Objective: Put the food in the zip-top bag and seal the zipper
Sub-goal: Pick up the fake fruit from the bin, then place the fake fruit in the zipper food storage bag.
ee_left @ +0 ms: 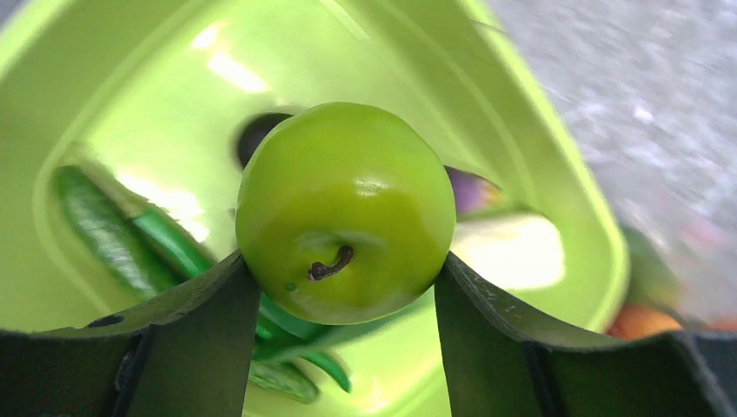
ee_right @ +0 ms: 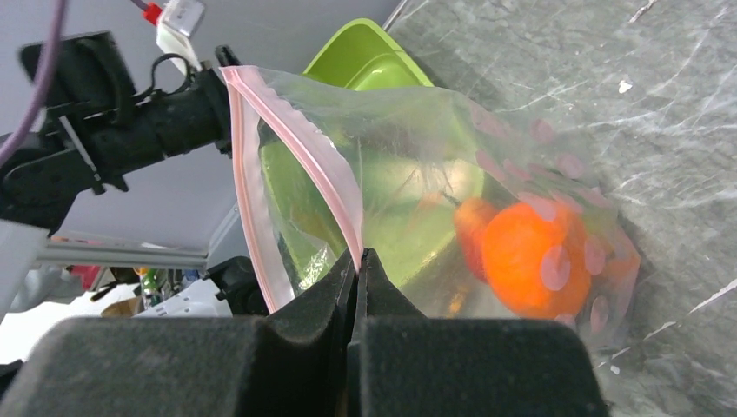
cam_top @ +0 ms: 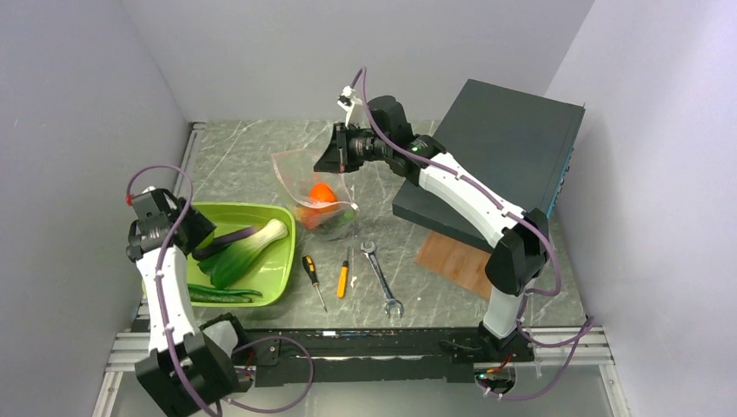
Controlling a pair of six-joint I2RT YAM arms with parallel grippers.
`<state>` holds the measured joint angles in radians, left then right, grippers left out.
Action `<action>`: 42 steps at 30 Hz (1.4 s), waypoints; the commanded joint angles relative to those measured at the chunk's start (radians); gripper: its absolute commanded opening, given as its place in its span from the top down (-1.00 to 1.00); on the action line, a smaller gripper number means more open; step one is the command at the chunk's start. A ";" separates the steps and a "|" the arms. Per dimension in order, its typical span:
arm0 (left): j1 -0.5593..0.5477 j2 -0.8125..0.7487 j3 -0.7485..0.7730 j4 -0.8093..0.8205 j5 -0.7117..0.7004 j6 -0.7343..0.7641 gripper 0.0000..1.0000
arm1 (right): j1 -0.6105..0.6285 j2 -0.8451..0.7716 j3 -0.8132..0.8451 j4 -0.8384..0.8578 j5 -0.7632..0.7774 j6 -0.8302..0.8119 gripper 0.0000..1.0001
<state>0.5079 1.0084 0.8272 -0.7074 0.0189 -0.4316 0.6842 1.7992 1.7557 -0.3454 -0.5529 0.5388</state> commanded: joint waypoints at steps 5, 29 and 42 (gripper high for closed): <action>-0.147 -0.279 0.070 0.112 0.557 -0.073 0.86 | 0.016 0.019 0.062 0.007 0.022 -0.020 1.00; -0.698 -0.081 0.296 0.228 0.418 -0.021 0.04 | 0.033 -0.014 0.090 -0.007 0.053 -0.020 1.00; -0.698 0.017 0.505 -0.066 0.320 0.025 -0.99 | 0.033 -0.011 0.095 -0.016 0.065 -0.028 1.00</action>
<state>-0.1871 1.0592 1.2572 -0.7086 0.3649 -0.4255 0.7162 1.8198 1.7969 -0.3714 -0.4988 0.5232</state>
